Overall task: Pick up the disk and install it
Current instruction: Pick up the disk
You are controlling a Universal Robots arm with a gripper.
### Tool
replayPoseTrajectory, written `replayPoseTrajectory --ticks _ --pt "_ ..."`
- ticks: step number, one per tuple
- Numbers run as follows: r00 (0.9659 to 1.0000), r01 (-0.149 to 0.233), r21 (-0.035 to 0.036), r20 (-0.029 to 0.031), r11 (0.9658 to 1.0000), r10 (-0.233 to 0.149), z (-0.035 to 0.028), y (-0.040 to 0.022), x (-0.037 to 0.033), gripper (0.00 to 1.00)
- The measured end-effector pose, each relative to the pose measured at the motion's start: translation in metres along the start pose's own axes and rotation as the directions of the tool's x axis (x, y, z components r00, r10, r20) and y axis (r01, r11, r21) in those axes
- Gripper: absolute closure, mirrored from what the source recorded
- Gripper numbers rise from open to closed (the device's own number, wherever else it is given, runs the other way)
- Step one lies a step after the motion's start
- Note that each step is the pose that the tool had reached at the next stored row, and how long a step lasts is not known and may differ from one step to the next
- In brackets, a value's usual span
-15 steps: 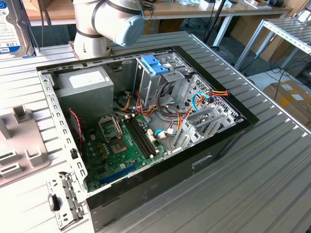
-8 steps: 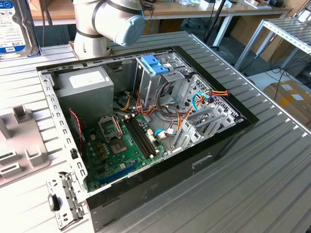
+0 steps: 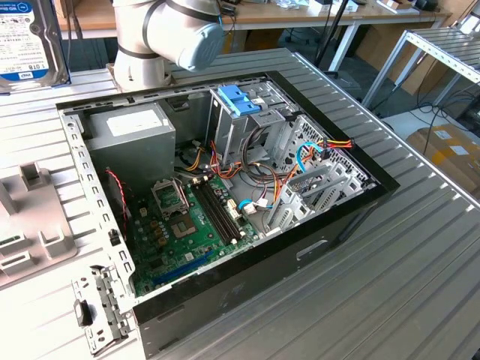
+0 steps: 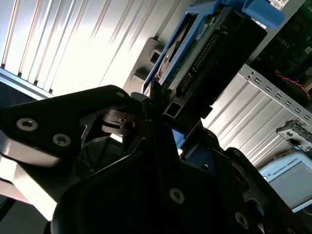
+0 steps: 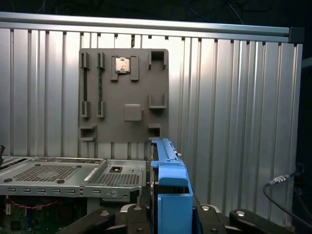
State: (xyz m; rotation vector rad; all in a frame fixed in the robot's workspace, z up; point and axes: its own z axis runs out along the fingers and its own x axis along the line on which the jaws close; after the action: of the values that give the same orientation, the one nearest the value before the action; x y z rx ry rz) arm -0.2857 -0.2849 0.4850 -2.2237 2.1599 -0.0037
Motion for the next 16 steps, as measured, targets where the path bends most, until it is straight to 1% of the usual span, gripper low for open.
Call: replayPoseTrajectory --ticks 1,5,6,10,16 --pt "1.0 0.0 0.0 -0.0001 1.0 0.0 0.0001 -0.0021 0.0001 0.63" --pt "1.0 0.0 -0.0001 -0.0004 1.0 0.0 0.0002 -0.0065 0.0002 0.63" --pt "1.0 0.0 0.0 -0.0004 1.0 0.0 0.0003 -0.0089 0.0003 0.63" --pt "1.0 0.0 -0.0001 -0.0004 1.0 0.0 0.0004 -0.0136 0.0006 0.63" --pt "1.0 0.0 -0.0001 -0.0004 1.0 0.0 0.0005 -0.0173 0.0024 0.63"
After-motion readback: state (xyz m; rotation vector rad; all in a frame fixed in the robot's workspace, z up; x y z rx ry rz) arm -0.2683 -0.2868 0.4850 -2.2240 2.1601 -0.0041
